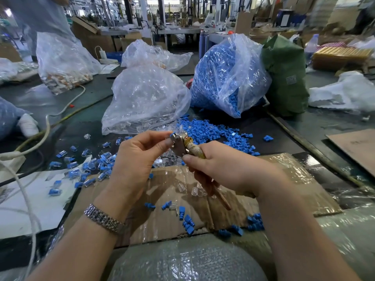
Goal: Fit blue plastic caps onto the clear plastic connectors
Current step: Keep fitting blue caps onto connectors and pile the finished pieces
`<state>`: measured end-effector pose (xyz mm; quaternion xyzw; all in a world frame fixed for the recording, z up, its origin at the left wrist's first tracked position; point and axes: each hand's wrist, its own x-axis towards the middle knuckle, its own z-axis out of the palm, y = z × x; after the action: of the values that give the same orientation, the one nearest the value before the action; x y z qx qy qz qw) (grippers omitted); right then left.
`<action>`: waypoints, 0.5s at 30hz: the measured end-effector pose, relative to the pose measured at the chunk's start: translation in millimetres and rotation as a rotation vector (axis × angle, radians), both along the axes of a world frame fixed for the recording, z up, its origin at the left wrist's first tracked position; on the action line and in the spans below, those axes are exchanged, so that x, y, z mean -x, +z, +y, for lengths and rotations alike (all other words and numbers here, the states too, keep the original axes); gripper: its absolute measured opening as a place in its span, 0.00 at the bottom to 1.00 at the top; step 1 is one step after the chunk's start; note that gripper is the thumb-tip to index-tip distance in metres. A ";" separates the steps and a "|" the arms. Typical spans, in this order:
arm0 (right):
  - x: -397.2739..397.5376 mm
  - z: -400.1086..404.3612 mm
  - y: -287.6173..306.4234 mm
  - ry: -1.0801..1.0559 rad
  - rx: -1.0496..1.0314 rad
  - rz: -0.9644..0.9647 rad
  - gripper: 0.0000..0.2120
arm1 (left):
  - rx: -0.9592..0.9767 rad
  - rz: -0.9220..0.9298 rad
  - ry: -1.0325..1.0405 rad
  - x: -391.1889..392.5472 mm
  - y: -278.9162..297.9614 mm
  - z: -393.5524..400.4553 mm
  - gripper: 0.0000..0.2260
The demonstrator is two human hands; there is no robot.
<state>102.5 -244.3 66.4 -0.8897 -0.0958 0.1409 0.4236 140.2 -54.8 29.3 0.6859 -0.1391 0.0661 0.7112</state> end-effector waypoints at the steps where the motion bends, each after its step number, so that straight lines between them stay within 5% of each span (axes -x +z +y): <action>1: -0.2 -0.1 0.1 0.003 0.004 0.003 0.18 | -0.005 -0.003 0.000 -0.3 0.0 -0.2 0.11; 8: 1.6 -25.3 9.6 -0.083 -0.069 -0.005 0.21 | -0.110 -0.068 0.157 -8.5 0.1 11.5 0.07; 12: -14.3 -42.8 1.4 -0.335 0.257 -0.150 0.17 | -0.553 -0.136 0.509 -11.3 -4.2 25.2 0.06; 15: -22.2 -42.3 -12.4 -0.419 0.512 -0.067 0.15 | -1.011 -0.107 0.600 -11.7 -4.0 26.3 0.04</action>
<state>124.7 -286.6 54.1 -0.9718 0.1140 0.0409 0.2026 151.8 -28.5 25.3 0.9449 0.0110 0.2244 0.2381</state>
